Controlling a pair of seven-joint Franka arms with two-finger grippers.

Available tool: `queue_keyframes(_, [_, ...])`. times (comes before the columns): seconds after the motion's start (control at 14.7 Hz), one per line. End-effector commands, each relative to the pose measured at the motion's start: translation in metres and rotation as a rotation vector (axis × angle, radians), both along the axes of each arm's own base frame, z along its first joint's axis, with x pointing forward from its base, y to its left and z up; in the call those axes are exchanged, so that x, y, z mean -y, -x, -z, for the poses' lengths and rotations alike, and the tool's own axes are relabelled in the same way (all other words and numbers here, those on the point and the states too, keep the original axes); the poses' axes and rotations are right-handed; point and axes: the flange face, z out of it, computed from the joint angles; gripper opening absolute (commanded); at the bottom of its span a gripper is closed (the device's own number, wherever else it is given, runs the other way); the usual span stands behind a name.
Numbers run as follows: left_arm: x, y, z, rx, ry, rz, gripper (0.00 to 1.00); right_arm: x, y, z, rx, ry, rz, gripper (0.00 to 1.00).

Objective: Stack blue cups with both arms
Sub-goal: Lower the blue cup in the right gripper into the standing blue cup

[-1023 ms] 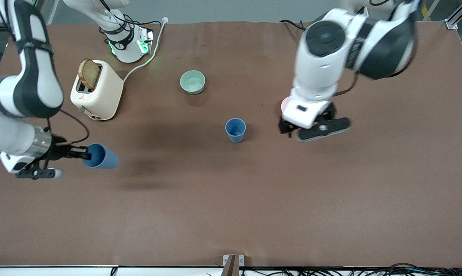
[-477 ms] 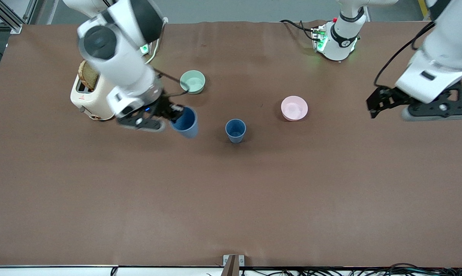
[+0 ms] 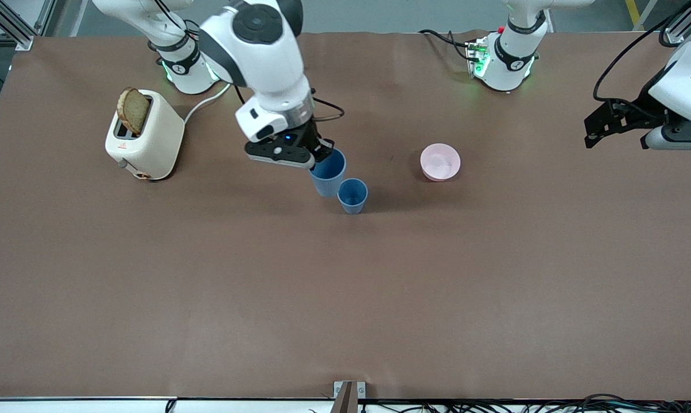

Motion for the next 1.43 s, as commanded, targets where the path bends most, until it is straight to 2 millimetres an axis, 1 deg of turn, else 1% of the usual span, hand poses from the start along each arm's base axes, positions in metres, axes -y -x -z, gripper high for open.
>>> queue_keyframes(0.0, [-0.002,0.010,0.000,-0.005,0.013,0.009,1.00,-0.024,0.004,0.027,0.021,-0.004,0.006,0.02])
queue_keyframes(0.07, [-0.002,0.009,0.001,-0.008,0.013,0.009,1.00,-0.035,0.011,0.031,0.024,-0.020,-0.002,0.02])
queue_keyframes(0.2, [0.001,0.008,0.002,-0.007,0.012,0.014,1.00,-0.046,0.020,0.044,0.037,-0.003,-0.027,0.02])
queue_keyframes(0.41, [0.001,0.008,0.003,-0.010,0.013,0.014,1.00,-0.047,0.021,0.063,0.042,0.022,-0.049,0.03])
queue_keyframes(0.55, [0.003,0.009,0.001,-0.006,0.012,0.008,1.00,-0.048,0.028,0.079,0.037,0.017,-0.067,0.03])
queue_keyframes(0.68, [0.002,0.010,0.001,-0.010,0.006,0.006,1.00,-0.049,0.032,0.089,0.030,0.020,-0.078,0.03])
queue_keyframes(0.82, [-0.001,0.010,0.000,-0.008,-0.001,0.004,1.00,-0.049,0.032,0.095,0.027,0.030,-0.085,0.04])
queue_keyframes(0.95, [-0.002,0.009,0.001,-0.008,-0.003,-0.001,1.00,-0.049,0.030,0.106,0.022,0.039,-0.094,0.04])
queue_keyframes(1.02, [-0.004,0.009,0.002,-0.009,-0.003,-0.004,1.00,-0.053,0.036,0.111,0.022,0.045,-0.109,0.04])
queue_keyframes(1.16, [-0.006,0.008,0.003,-0.011,-0.003,-0.007,1.00,-0.058,0.036,0.114,0.033,0.020,-0.121,0.05])
queue_keyframes(1.23, [-0.010,0.007,0.003,-0.011,-0.002,-0.014,1.00,-0.059,0.037,0.116,0.040,0.005,-0.124,0.05])
queue_keyframes(1.36, [-0.014,0.007,0.003,-0.011,-0.002,-0.022,1.00,-0.059,0.036,0.120,0.044,0.001,-0.129,0.08])
